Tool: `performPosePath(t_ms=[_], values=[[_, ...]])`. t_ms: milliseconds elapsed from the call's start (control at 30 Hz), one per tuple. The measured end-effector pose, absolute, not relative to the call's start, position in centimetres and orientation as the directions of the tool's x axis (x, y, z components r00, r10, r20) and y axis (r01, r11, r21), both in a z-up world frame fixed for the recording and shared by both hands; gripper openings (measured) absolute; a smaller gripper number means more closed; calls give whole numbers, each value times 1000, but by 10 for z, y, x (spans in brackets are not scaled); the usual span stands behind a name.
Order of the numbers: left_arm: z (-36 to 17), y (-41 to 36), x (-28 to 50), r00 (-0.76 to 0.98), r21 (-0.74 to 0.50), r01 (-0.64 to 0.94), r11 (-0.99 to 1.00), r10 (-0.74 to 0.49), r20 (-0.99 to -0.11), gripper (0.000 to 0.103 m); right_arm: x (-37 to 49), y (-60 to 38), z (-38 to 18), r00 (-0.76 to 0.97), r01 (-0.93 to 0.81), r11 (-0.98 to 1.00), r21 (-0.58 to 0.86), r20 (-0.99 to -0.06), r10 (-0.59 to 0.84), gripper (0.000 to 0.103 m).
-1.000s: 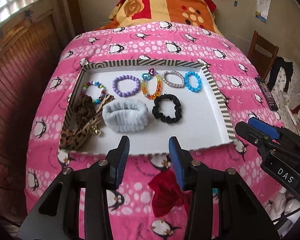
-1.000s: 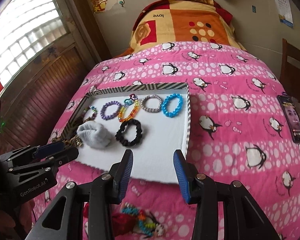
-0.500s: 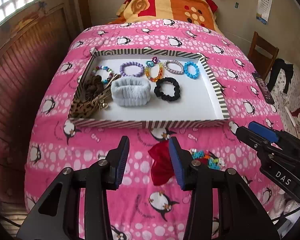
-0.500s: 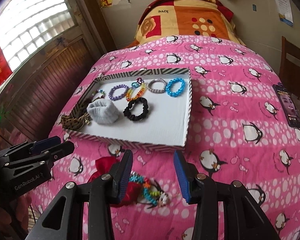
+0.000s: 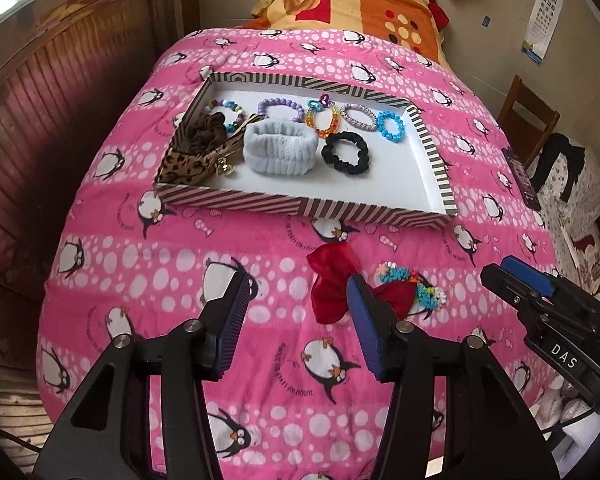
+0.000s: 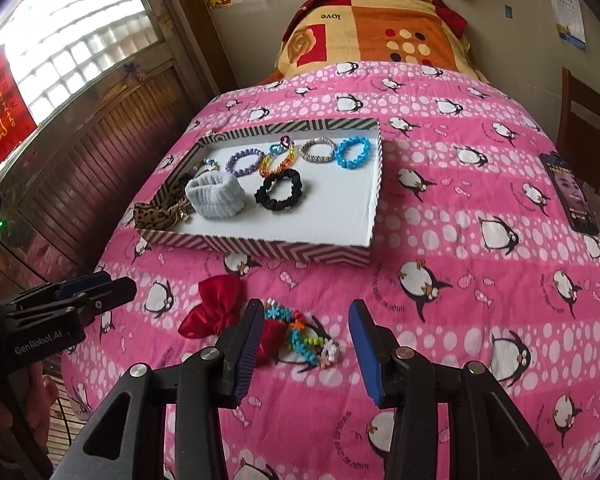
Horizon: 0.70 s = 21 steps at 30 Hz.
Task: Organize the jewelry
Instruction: 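Raise both open tools back over the remaining jewelry, then grasp the red velvet bow with the left tool while the right tool grasps the multicolour beaded strand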
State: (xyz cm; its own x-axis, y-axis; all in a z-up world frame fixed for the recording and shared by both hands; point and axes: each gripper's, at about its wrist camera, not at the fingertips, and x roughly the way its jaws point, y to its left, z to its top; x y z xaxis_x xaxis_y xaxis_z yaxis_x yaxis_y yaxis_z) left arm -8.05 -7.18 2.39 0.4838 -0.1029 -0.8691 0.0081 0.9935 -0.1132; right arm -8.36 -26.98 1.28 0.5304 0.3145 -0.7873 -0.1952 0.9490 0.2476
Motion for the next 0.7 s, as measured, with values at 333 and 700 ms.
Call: performPosePath(t_ms=[333,700], values=[[13,-51,-87,436,-178,-52,983,-138,-889,51,-91,-270,-2,494,-194,950,246,-812,311,42],[3,-49,-85,396,-216,-65,974,-173,-902,52,-89,-258,-18,439,-213,946,245,-841,317,43]])
